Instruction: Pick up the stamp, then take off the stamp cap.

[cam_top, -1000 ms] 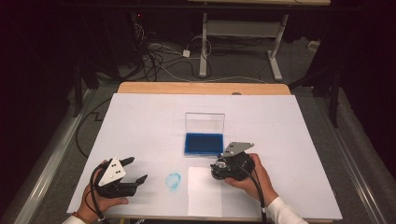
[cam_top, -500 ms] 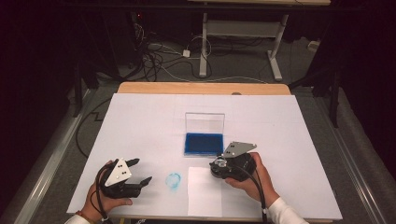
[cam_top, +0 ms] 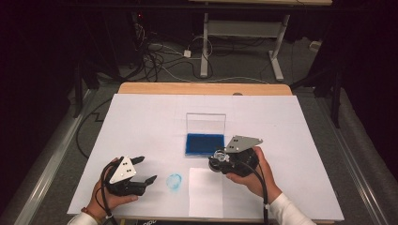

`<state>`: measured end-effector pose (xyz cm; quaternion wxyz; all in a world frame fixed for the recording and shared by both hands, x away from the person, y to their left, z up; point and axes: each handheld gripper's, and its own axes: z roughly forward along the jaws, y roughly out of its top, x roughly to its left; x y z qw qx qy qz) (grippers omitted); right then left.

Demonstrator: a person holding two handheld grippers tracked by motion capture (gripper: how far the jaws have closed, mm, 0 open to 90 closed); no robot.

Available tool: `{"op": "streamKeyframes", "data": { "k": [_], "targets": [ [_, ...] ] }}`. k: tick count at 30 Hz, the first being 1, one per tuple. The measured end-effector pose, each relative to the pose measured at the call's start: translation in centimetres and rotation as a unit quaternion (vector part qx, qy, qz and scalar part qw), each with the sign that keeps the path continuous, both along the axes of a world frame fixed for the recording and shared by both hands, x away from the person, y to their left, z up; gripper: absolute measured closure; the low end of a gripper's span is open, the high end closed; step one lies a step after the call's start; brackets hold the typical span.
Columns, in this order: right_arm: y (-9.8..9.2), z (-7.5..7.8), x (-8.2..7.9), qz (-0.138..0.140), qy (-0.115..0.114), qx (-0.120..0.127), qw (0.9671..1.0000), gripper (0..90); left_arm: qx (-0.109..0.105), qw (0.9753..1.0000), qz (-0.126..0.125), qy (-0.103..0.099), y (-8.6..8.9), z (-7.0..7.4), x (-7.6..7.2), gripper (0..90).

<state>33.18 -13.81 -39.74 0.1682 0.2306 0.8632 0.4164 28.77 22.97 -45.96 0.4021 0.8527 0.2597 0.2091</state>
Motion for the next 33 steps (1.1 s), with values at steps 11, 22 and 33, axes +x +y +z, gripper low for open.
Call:
{"op": "streamKeyframes", "data": {
  "k": [11,22,33],
  "targets": [
    [0.0,1.1,-0.5,0.013,-0.02,0.021,0.9995,56.8,-0.014,0.9999,0.0,-0.004,0.0,0.6,-0.3,20.9],
    [1.7,1.5,-0.2,0.019,-0.03,0.033,0.9988,56.8,-0.027,0.9989,-0.039,-0.007,-2.4,0.7,0.8,23.7],
    [3.2,2.3,-0.3,0.034,-0.04,0.052,0.9973,56.8,-0.028,0.9979,-0.057,-0.014,-5.2,0.9,2.5,24.5]
  ]
}}
